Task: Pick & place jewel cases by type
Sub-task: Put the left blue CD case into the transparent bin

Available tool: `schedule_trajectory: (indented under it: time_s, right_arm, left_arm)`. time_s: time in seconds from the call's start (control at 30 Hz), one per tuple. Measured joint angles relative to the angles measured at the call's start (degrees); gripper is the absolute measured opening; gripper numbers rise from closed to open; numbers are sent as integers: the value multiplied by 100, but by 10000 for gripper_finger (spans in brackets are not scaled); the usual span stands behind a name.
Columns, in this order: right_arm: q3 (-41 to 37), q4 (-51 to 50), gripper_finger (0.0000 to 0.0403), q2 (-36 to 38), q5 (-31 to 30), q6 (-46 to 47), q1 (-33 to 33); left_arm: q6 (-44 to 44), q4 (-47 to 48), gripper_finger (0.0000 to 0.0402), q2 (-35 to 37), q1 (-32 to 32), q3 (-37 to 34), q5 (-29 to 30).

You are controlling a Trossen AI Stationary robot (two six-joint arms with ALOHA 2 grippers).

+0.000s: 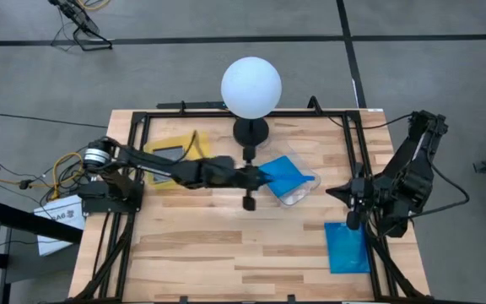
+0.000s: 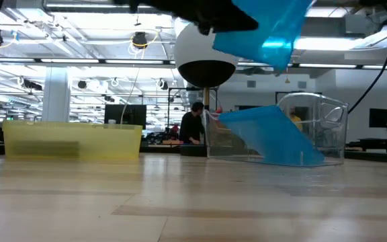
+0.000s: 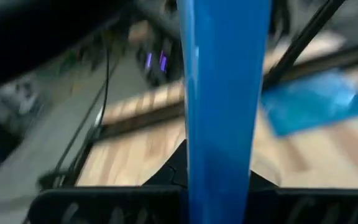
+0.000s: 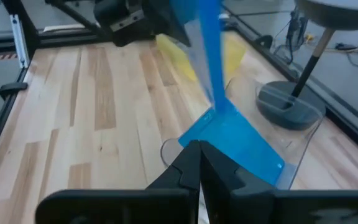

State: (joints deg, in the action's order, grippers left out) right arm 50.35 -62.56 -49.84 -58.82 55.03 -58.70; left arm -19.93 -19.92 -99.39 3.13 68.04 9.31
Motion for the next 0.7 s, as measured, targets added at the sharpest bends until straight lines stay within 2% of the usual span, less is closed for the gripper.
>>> schedule_trajectory:
  time_s: [0.13,0.23,0.37,0.5,0.57,0.7]
  right_arm:
    - [0,4,0,-5,-199,1,2]
    - [0,23,0,-5,-315,1,23]
    - [0,42,0,-5,-309,-2,199]
    - [0,48,0,-5,-304,-80,468]
    - [0,126,0,-5,-295,-230,618]
    - [0,411,0,-5,-262,-590,906]
  left_arm:
    - [-207,-1770,6,265,-296,-1218,-1100]
    - [-216,-2452,13,279,-538,-1666,-2116]
    - [-324,-2303,11,281,-806,-1732,-3062]
    - [-1276,-2211,4,277,-976,-1734,-3856]
    - [-1687,-2035,4,277,-1048,-1734,-4017]
    - [-1612,-1745,6,277,-1150,-1734,-3645]
